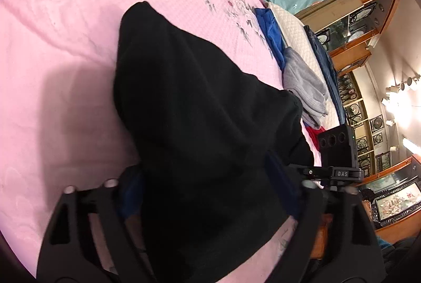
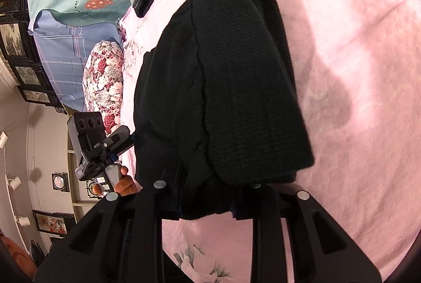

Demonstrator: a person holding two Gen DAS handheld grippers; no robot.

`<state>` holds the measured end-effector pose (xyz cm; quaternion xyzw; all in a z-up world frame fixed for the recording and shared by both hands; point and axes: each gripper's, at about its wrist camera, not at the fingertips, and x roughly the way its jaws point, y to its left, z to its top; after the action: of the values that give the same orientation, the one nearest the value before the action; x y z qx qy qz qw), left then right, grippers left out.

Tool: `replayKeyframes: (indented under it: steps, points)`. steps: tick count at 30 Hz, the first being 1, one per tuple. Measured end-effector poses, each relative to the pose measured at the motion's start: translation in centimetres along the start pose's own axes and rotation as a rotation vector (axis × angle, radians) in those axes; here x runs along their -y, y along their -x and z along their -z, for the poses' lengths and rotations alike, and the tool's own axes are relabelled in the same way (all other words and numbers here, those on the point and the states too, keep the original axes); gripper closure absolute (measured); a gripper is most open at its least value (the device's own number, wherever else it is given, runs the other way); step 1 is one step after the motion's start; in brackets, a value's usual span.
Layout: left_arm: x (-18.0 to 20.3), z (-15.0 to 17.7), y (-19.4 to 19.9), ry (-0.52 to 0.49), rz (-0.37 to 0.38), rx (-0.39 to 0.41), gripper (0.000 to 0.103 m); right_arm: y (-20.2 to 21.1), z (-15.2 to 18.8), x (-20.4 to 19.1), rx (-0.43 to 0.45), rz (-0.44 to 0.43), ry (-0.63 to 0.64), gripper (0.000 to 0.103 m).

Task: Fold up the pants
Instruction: 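Grasp the folded sweatpants bundle with both tools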

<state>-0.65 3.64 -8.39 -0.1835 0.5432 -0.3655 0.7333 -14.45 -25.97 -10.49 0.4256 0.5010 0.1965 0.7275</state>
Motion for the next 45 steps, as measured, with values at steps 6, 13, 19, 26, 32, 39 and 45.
replayKeyframes:
  steps: [6,13,19,26,32,39,45]
  points:
    - [-1.5,0.0,0.5,0.067,0.009,0.014,0.071,0.1,0.2,0.2,0.001,-0.004,-0.001,0.078]
    - [4.6,1.1,0.6,-0.216,-0.326,0.097,0.078,0.0,0.3,-0.2,0.007,0.000,0.008,0.078]
    - [5.5,1.1,0.4,-0.280,-0.404,0.106,0.078,-0.1,0.3,-0.3,0.014,0.014,0.016,0.078]
    - [5.8,1.0,0.1,-0.288,-0.422,0.105,0.078,-0.2,0.4,-0.3,0.019,0.015,0.022,0.078]
    - [5.9,1.4,0.1,-0.291,-0.430,0.105,0.078,-0.2,0.4,-0.4,0.022,0.015,0.024,0.078]
    - [6.1,1.4,0.0,-0.297,-0.446,0.106,0.078,-0.3,0.4,-0.5,0.023,0.012,0.026,0.078]
    - [6.1,1.4,-0.1,-0.302,-0.456,0.108,0.078,-0.3,0.4,-0.5,0.023,0.012,0.027,0.078]
